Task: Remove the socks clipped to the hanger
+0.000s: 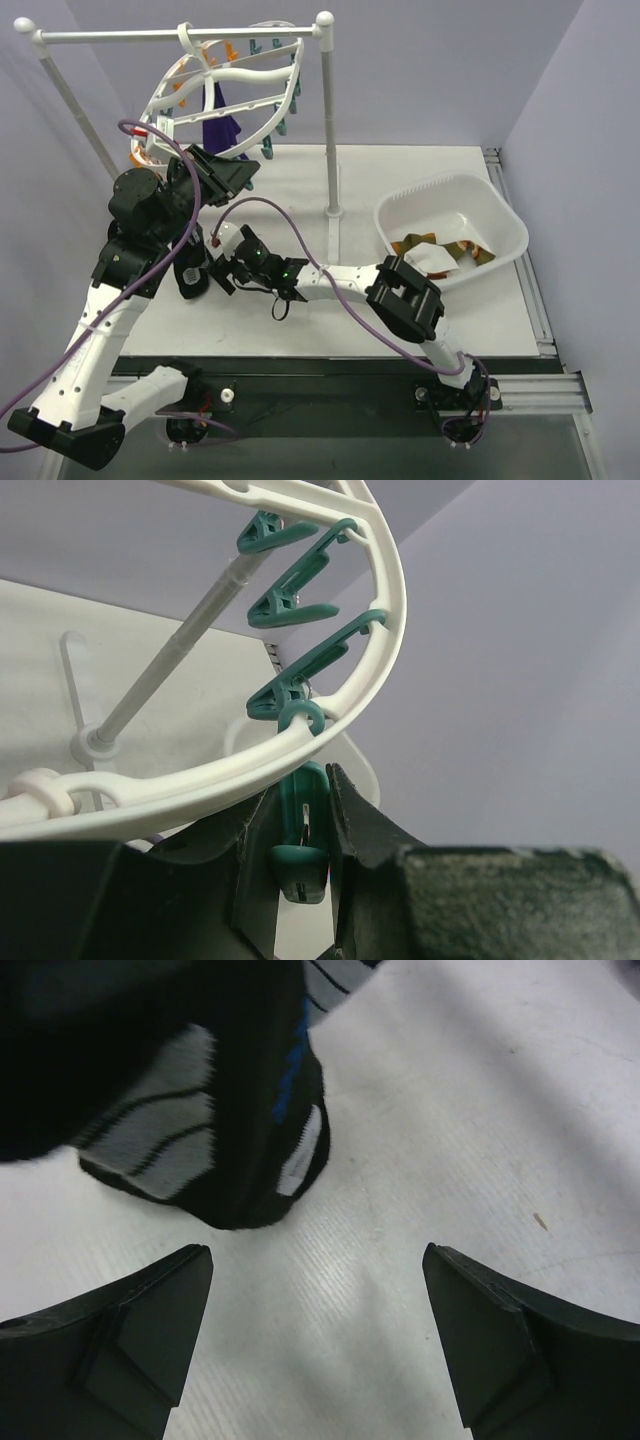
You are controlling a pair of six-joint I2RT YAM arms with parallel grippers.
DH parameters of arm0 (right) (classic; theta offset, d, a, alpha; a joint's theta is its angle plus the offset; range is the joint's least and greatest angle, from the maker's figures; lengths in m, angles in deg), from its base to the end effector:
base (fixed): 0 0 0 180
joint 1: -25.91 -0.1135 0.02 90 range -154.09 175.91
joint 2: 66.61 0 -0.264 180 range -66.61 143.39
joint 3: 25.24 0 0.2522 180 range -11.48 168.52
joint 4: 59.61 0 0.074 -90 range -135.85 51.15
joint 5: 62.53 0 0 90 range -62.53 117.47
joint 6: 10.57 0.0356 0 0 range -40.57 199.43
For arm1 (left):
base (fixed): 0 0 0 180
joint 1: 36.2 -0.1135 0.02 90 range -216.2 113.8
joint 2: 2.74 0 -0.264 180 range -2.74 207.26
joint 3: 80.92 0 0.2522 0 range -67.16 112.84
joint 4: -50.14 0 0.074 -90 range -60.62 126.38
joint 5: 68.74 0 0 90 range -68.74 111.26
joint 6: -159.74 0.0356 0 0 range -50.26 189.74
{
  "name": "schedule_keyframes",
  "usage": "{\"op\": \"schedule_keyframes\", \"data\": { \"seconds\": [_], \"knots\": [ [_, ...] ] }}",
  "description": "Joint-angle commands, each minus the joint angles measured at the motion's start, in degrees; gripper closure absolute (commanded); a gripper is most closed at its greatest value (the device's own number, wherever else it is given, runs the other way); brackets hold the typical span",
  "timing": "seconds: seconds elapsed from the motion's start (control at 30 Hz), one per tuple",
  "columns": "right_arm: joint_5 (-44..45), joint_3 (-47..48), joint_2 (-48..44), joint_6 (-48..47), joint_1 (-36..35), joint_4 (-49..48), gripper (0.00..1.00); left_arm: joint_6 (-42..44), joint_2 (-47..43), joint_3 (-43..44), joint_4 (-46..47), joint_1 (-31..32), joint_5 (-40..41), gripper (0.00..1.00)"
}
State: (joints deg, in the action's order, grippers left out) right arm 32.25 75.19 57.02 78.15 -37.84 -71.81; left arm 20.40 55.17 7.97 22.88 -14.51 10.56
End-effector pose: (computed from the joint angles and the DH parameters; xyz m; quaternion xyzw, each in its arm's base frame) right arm 0.2262 0.4520 0.2131 -0.3920 0.6644 0.3020 0.5601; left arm 0.1878 -0.0818 0.4741 -0.0966 0.6773 -0.4739 0.5543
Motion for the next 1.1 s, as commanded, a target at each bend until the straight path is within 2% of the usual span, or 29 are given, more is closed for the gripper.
{"op": "schedule_keyframes", "data": {
  "seconds": [0.0,0.17,0.27,0.4,0.47,0.5,0.67,0.7,0.73,0.77,0.8,0.9,1.07],
  "knots": [
    [-3.1,3.2,0.8,-1.8,-2.1,-3.1,0.1,-0.2,-0.2,1.6,2.2,0.2,-0.4,1.0],
    [0.1,5.3,2.6,-1.5,-1.8,-2.3,0.13,-0.7,-0.5,0.9,2.5,0.2,-0.3,1.0],
    [1.9,8.3,3.9,-1.4,-1.4,-0.9,0.22,-1.0,-0.7,0.5,2.6,0.2,-0.2,1.0],
    [2.0,10.9,4.6,-0.7,-1.5,-0.1,0.45,-1.1,-0.7,0.5,2.7,0.2,0.0,1.0],
    [2.1,11.6,4.7,0.0,-1.5,-0.2,0.51,-1.0,-0.6,0.5,2.6,0.2,-0.1,1.0],
    [2.1,11.8,4.8,0.4,-1.5,-0.3,0.6,-1.0,-0.6,0.5,2.4,0.2,0.1,1.0],
    [0.7,11.8,3.3,2.8,-2.2,-0.8,0.84,0.0,-0.7,0.5,1.8,0.2,0.2,1.0],
    [0.5,11.6,2.8,2.9,-2.6,-0.6,0.95,0.6,-0.7,0.5,1.6,0.2,0.2,0.95],
    [0.5,11.4,1.9,3.1,-3.0,0.2,1.0,1.1,-1.0,0.5,1.4,0.2,0.2,0.89],
    [0.6,11.0,1.3,3.3,-3.3,0.9,1.0,2.5,-1.1,0.4,1.5,0.2,0.0,0.79],
    [0.4,10.3,0.6,4.2,-3.9,1.3,1.0,3.3,-1.4,0.3,1.5,0.2,-0.2,0.55],
    [-2.0,5.4,-3.3,6.6,-4.7,0.2,1.0,7.3,-2.4,0.5,-0.6,0.2,-0.7,0.3],
    [-2.2,1.3,-8.8,10.5,-6.1,1.6,1.0,11.2,-4.8,2.0,-7.9,0.2,-3.2,0.24]
  ]
}}
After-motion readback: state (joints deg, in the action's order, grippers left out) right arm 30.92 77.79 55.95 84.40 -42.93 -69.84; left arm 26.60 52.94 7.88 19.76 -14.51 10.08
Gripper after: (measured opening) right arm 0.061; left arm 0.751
